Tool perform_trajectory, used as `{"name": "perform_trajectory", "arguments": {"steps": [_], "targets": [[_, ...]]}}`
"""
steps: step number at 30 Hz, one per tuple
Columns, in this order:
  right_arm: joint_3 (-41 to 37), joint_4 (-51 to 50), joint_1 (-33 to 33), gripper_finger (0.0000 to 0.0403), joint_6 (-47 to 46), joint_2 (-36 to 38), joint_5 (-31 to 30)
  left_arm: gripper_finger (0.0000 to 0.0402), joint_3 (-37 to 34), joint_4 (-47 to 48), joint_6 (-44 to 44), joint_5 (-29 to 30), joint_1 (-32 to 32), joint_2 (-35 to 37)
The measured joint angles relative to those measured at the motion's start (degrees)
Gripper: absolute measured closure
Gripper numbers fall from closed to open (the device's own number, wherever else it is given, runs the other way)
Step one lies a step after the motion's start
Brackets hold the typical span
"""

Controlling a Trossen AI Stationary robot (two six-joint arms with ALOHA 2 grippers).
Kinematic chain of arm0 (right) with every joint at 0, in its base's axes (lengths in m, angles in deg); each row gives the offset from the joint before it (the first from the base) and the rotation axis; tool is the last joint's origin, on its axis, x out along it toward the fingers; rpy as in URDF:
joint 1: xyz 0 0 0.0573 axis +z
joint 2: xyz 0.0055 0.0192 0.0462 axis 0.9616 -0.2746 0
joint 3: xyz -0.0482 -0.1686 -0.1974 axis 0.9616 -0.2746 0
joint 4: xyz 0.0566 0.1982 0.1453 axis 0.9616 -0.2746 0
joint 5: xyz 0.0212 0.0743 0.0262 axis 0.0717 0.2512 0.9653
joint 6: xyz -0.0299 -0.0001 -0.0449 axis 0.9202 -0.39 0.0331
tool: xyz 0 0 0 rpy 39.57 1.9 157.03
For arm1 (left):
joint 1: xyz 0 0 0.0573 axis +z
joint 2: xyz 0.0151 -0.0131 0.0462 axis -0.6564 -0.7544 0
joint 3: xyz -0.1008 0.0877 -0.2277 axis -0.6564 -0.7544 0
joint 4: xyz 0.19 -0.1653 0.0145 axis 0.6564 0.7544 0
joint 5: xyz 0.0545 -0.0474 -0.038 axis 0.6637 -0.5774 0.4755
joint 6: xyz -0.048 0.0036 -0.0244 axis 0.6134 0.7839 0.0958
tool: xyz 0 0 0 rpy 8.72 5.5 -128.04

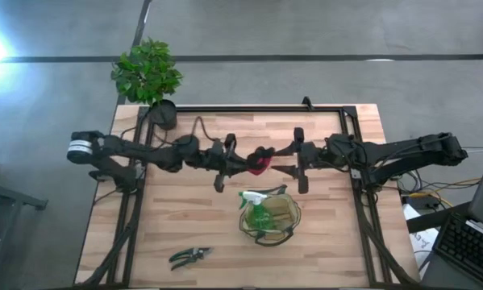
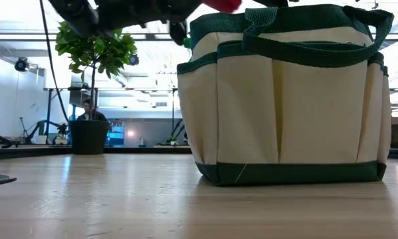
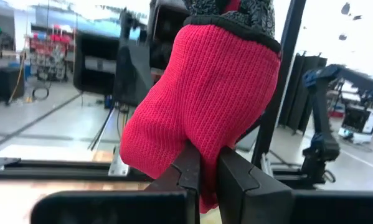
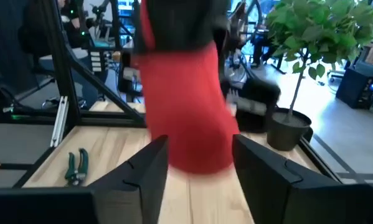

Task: Pick & Place Garden tools in Gardening bag
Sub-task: Put the red gloves into the gardening bag

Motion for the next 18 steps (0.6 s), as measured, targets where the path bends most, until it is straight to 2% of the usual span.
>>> {"name": "perform_trajectory", "arguments": {"steps": [3,10,14,18], "targets": [[0.70,-0.09,0.01,0.0202,-0.14,-0.51,-0.01,0.0377,2.49,3.44,-1.02,-0.32,0.26,-1.85],[1.08,0.31,-0.02,0.0155,-0.09,-0.66,-0.01,0.0377,5.49,3.83,-0.99,-1.47,1.15,-4.38],[1.08,0.69,0.01,0.0150,0.03,-0.66,0.06,0.0377,7.10,4.84,-0.77,-1.57,1.29,-5.62],[1.08,0.77,0.01,0.0166,-0.01,-0.66,0.31,0.0377,8.20,4.94,-0.71,-2.54,1.43,-6.70]]}}
